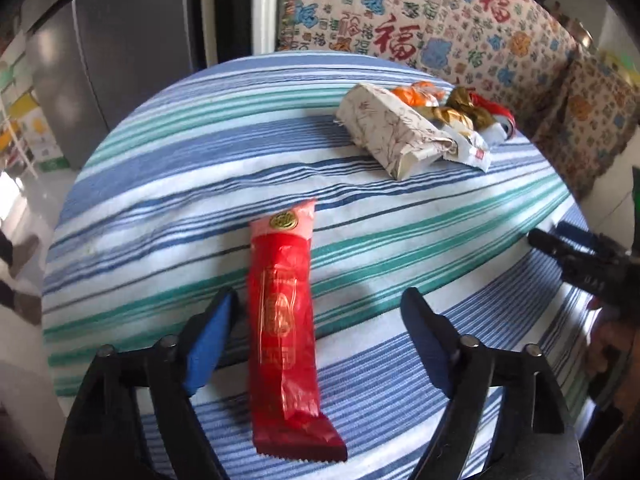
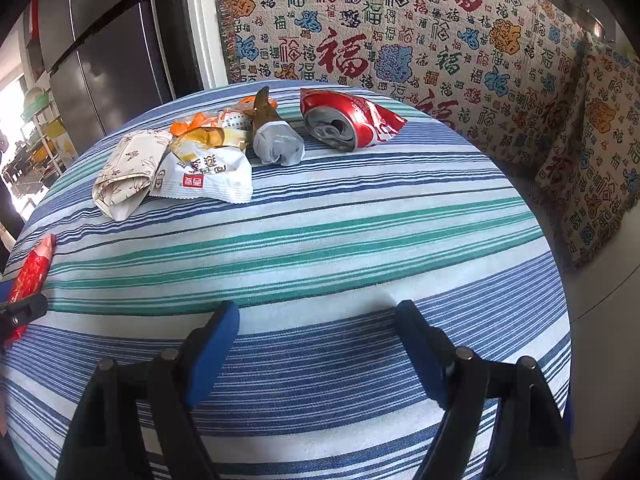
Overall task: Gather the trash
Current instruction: 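Lower the left tool over the red snack bar while the right tool grasps the white snack bag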
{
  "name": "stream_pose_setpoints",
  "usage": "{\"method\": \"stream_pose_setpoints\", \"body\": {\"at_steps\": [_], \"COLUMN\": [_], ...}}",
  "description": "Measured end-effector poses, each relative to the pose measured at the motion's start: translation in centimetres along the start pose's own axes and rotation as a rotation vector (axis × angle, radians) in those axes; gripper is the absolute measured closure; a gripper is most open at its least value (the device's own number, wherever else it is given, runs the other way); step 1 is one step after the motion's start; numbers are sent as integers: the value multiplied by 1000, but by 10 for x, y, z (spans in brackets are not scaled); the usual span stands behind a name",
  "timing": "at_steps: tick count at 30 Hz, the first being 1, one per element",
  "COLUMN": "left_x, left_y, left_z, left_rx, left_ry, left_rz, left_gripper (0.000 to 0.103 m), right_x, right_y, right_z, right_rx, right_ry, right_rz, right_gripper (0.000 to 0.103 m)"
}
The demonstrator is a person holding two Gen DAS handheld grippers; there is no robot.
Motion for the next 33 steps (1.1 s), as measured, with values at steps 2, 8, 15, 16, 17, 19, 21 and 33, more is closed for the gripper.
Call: {"method": "stream_pose_setpoints", "body": {"at_steps": [2, 8, 15, 16, 17, 19, 21, 33], "left_x": [3, 5, 2, 2, 2, 3, 4, 6], "left_y": [1, -10, 0, 1, 2, 2, 1, 0], "left_z": [3, 5, 9, 9, 10, 10, 11, 14], "left_rx": [24, 26, 70, 80, 84, 82, 81, 98], "left_ry": [3, 6, 0, -1, 1, 1, 0, -5], "left_rz": [26, -34, 25, 35, 41, 41, 34, 15], "left_gripper": [17, 16, 11, 10, 9, 8, 7, 3], "right_x": [0, 1, 38, 47, 53, 67, 74, 43], "right_y": [0, 0, -31, -35, -39, -45, -48, -49], "right_z": [0, -3, 5, 10, 14, 24, 34, 0], "right_rx": [0, 30, 210, 226, 231, 228, 239, 294], "right_ry": [0, -1, -14, -26, -32, -24, -39, -74], "right_rz": [0, 2, 14, 34, 51, 82, 113, 11], "right_gripper": [21, 21, 22, 22, 22, 22, 21, 84]}}
Point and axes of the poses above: each gripper's, at about its wrist camera, not at the fingertips, and z roughly the way its jaws point, y to its right, x to its top, the point moved 2 cm from there along z, roughly the way its jaws point, and after that the axes turned 13 degrees about z, right-handed, at the moved point
